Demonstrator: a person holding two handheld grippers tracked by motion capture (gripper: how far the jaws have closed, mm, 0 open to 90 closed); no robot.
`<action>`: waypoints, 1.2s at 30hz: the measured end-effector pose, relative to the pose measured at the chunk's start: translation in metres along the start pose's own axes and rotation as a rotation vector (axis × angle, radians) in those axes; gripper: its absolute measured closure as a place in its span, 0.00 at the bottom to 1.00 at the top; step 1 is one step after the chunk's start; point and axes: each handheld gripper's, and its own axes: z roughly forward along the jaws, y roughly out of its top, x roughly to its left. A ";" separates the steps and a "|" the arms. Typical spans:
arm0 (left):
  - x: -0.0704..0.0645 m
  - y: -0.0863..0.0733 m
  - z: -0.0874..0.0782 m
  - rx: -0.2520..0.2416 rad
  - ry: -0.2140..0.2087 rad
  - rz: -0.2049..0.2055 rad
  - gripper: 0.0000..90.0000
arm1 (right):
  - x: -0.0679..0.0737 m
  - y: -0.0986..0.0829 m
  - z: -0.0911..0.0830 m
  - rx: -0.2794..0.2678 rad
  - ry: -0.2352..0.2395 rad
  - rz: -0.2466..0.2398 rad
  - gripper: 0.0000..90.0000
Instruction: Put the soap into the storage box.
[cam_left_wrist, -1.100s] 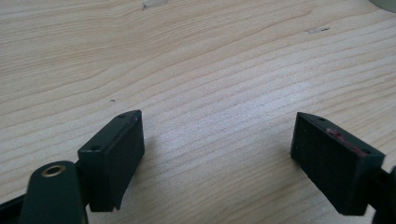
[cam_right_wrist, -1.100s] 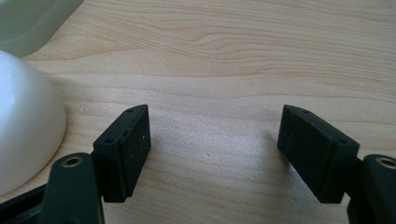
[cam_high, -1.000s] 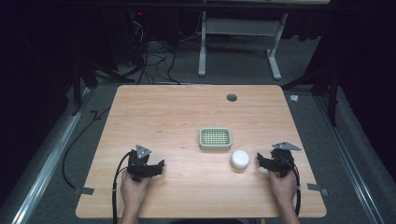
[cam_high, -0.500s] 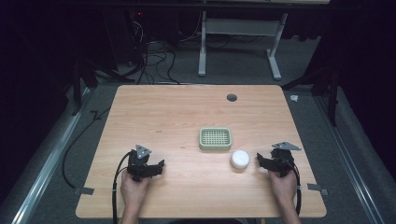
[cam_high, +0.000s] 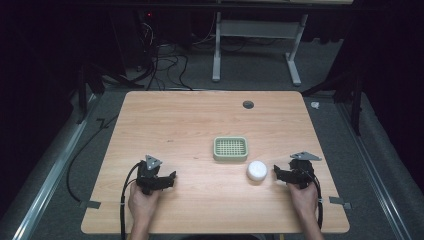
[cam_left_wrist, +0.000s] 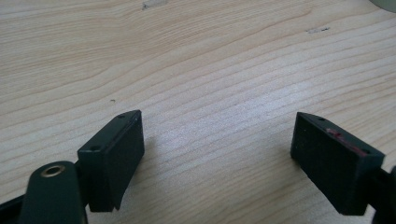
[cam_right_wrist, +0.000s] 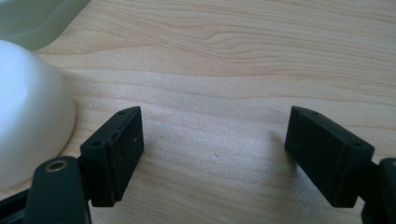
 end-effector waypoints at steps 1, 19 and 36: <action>0.000 0.000 0.000 -0.001 0.000 0.000 0.20 | 0.000 0.000 0.000 0.000 0.001 0.001 0.22; 0.000 0.000 0.000 -0.002 -0.002 0.000 0.19 | 0.002 -0.005 -0.017 -0.040 0.043 0.007 0.23; 0.000 0.000 0.000 -0.002 -0.002 0.000 0.19 | 0.019 -0.010 -0.040 -0.077 0.105 -0.019 0.23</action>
